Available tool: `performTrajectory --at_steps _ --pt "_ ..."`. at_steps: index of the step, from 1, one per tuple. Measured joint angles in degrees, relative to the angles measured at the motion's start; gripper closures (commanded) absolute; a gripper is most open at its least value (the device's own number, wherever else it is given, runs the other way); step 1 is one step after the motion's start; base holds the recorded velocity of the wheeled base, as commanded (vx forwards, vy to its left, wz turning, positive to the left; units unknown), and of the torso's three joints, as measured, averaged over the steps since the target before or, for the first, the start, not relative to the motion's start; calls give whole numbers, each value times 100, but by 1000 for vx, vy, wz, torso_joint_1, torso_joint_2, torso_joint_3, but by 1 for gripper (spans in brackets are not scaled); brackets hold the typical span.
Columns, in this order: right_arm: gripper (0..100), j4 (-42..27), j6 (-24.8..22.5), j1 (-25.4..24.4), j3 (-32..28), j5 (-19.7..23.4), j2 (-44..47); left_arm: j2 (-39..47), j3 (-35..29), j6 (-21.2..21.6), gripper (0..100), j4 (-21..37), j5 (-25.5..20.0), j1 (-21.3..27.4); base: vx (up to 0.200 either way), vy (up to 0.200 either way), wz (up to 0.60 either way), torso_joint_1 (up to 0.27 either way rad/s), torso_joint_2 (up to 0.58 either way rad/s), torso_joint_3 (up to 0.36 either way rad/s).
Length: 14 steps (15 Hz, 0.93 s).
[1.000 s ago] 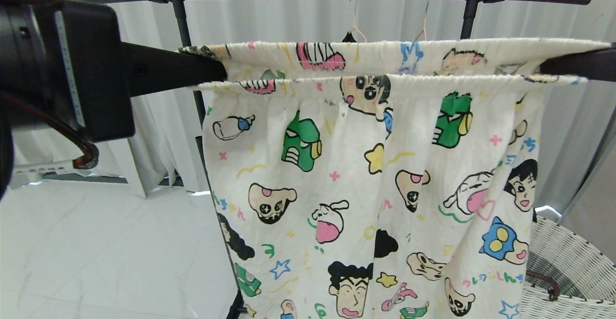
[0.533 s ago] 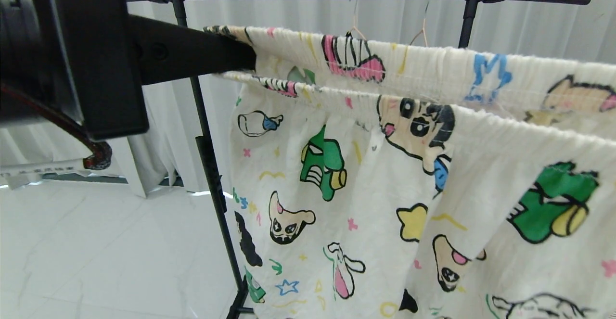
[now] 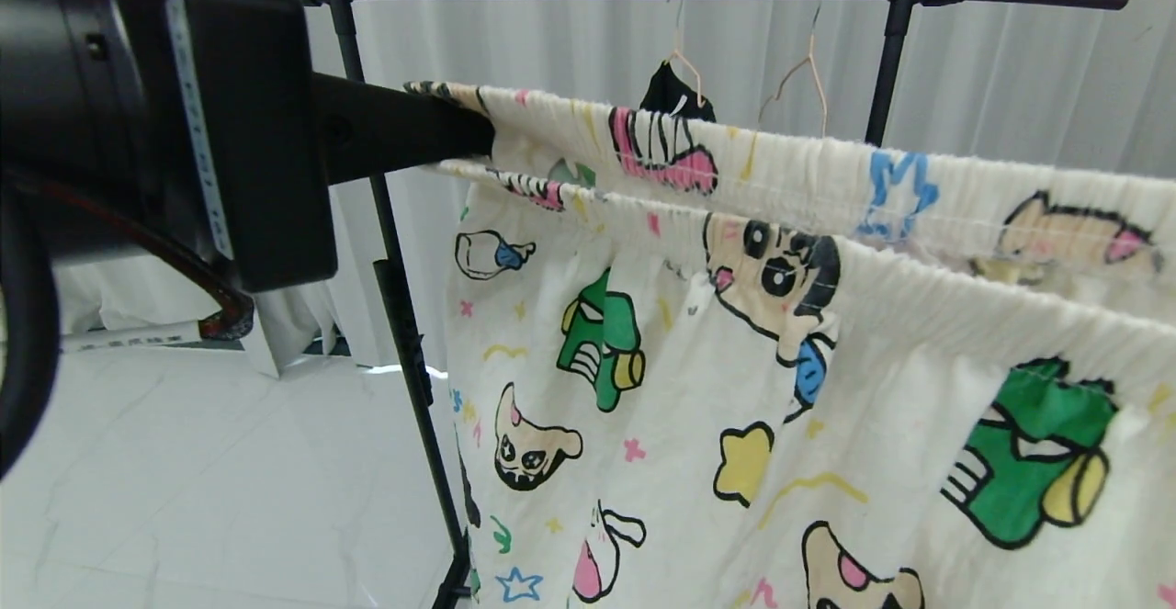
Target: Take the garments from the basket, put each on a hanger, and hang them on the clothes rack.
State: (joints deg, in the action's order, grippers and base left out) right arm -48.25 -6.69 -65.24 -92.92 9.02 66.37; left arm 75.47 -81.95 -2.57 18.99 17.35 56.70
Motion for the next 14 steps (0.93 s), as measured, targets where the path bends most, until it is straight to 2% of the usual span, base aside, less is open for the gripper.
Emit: performTrajectory --at_steps 2,3,4,6,9,12,14 --pt "100 85 -12 4 152 -725 -5 -59 140 -2 100 -2 17 9 0 0 0 0 0 0" --pt "100 440 -12 12 256 -1219 -2 -119 290 1 100 5 22 11 0 0 0 0 0 0" --pt "100 945 -6 33 384 -1474 13 -199 461 4 100 5 24 29 0 0 0 0 0 0" --pt "100 1946 -6 191 695 -1638 135 -391 808 6 100 5 22 177 0 0 0 0 0 0" --pt "100 3251 -6 373 959 -1654 557 -762 1438 90 100 0 24 514 0 0 0 0 0 0" --pt "100 4319 -6 414 998 -1635 1152 -1189 1864 239 100 0 27 1093 0 0 0 0 0 0" --pt "100 4774 -11 430 985 -1635 1469 -1357 1974 368 100 0 306 1375 0 0 0 0 0 0"
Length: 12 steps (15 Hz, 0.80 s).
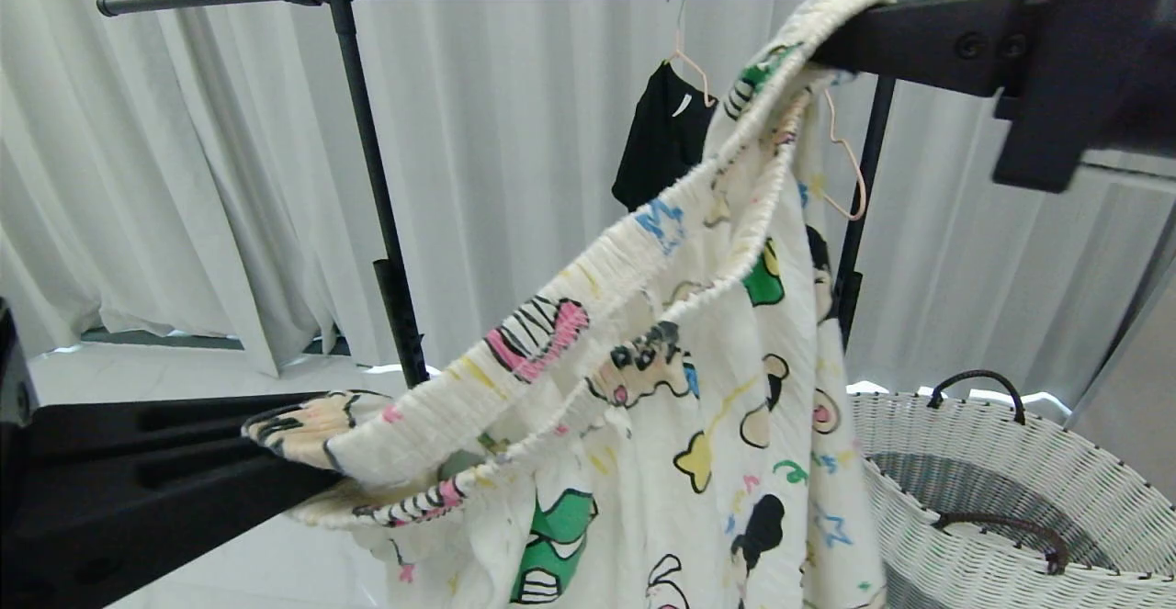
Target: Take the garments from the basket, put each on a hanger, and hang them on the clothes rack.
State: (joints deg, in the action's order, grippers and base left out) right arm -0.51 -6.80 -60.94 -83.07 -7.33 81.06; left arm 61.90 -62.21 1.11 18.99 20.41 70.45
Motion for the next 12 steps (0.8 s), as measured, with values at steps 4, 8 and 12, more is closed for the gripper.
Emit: performTrajectory --at_steps 4,8,12 --pt "100 207 -1 46 -4 5 400 -149 52 468 100 0 362 596 0 0 0 0 0 0" --pt "100 215 -4 138 7 -2 463 -143 57 969 100 -2 371 852 0 0 0 0 0 0" --pt "100 207 -4 201 35 -15 450 -110 -17 984 100 -20 384 857 0 0 0 0 0 0"
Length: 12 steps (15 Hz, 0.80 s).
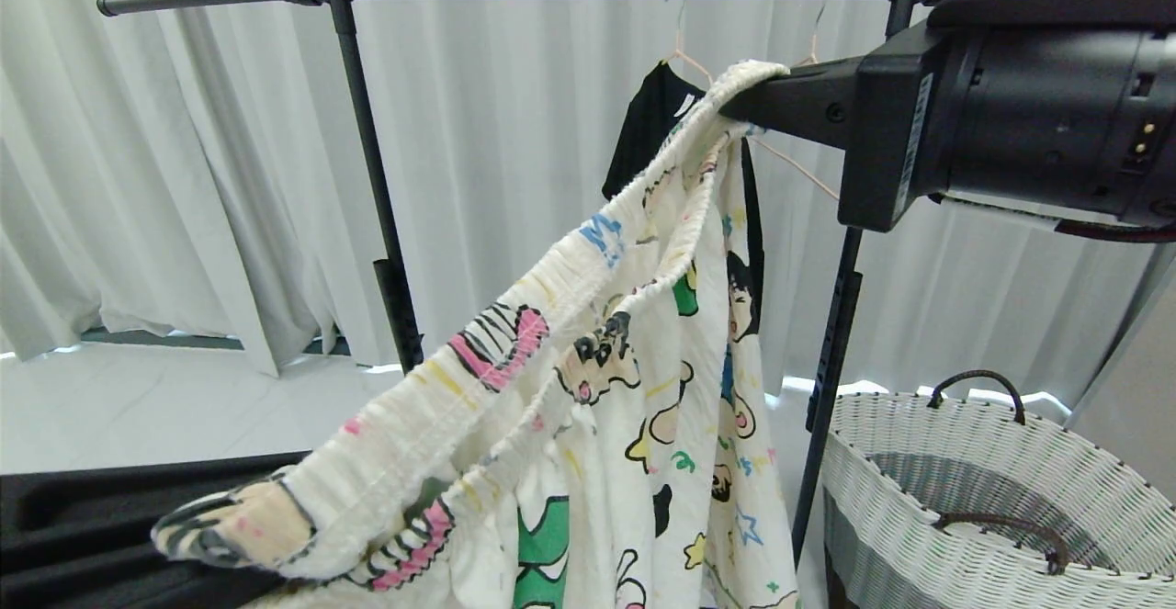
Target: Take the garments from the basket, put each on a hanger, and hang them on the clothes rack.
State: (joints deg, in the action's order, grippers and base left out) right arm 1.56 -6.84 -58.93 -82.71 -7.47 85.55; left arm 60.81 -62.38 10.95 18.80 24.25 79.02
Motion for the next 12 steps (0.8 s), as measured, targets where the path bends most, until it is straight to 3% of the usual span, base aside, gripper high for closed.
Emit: performTrajectory --at_steps 2,5,7,9,12 --pt "100 -66 -11 229 121 -5 -124 10 -63 40 100 -17 126 -262 0 0 0 0 0 0" --pt "100 -686 -22 656 334 -2 -557 101 -204 319 100 -301 196 -1367 0 0 0 0 0 0" --pt "100 -1508 -24 817 396 23 -1008 374 -254 460 100 -1065 208 -2133 0 0 0 0 0 0" --pt "100 -2022 -46 839 435 145 -1373 708 -265 780 100 -1796 211 -2428 0 0 0 0 0 0" --pt "100 -2060 -218 711 535 162 -1643 1126 -258 1280 100 -2259 227 -2488 0 0 0 0 0 0"
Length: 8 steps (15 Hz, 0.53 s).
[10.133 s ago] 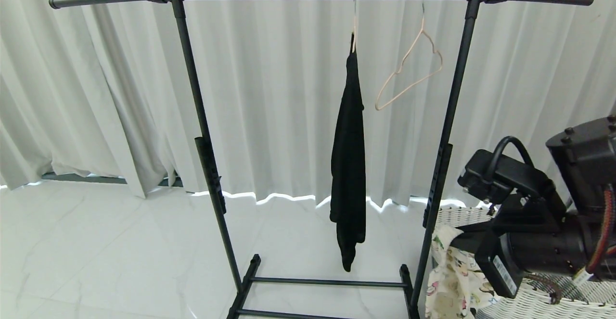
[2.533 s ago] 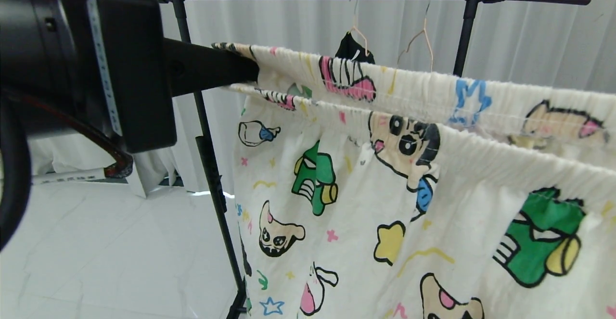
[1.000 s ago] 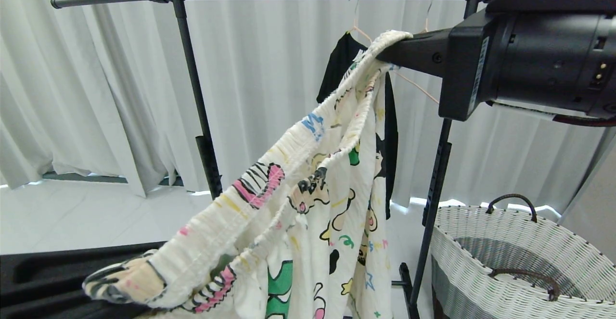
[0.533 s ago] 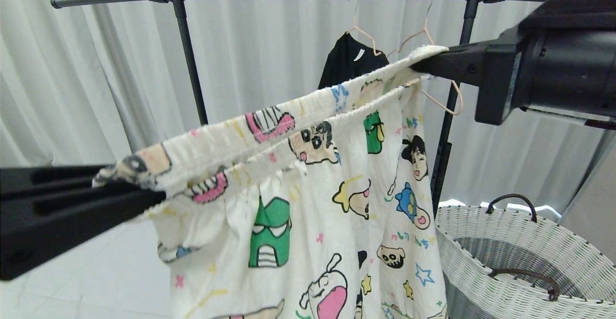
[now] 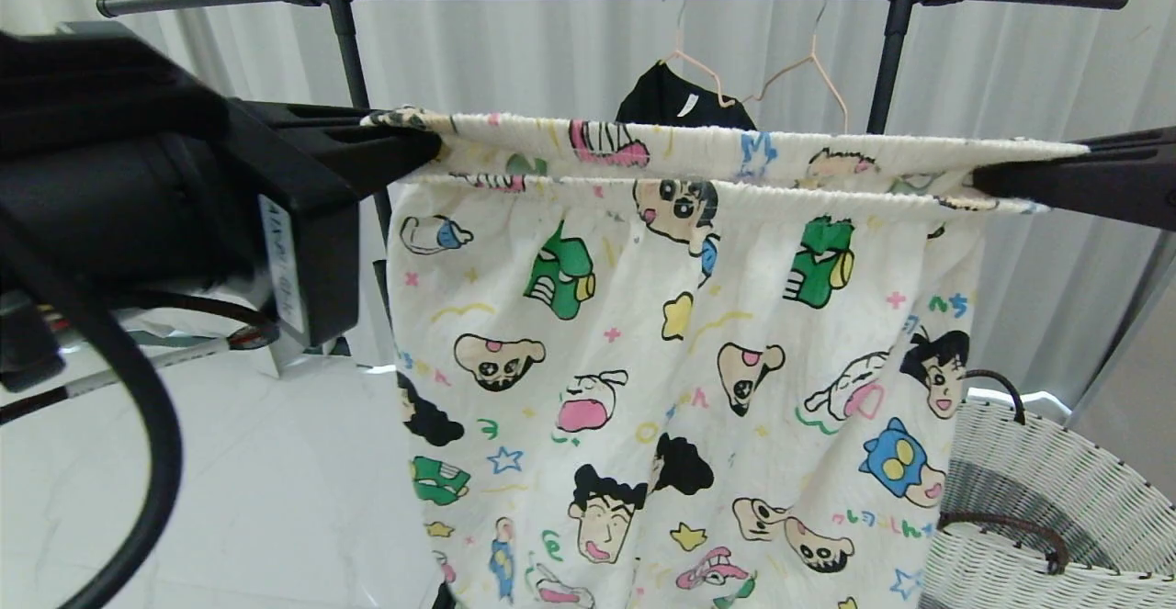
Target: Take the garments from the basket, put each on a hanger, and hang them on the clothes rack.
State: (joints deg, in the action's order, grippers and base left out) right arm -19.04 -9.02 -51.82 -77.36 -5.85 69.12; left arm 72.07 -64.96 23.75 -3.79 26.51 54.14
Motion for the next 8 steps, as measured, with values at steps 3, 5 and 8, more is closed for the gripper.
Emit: performTrajectory --at_steps 3,5,8 --pt "0 5 -83 -112 46 -13 -41 161 -72 17 100 -15 132 7 0 0 0 0 0 0" --pt "0 7 -96 -261 149 -33 -46 202 -102 17 100 -17 468 7 0 0 0 0 0 0" --pt "0 13 -469 -339 466 -2 -143 227 -85 17 100 -12 558 -69 0 0 0 0 0 0"
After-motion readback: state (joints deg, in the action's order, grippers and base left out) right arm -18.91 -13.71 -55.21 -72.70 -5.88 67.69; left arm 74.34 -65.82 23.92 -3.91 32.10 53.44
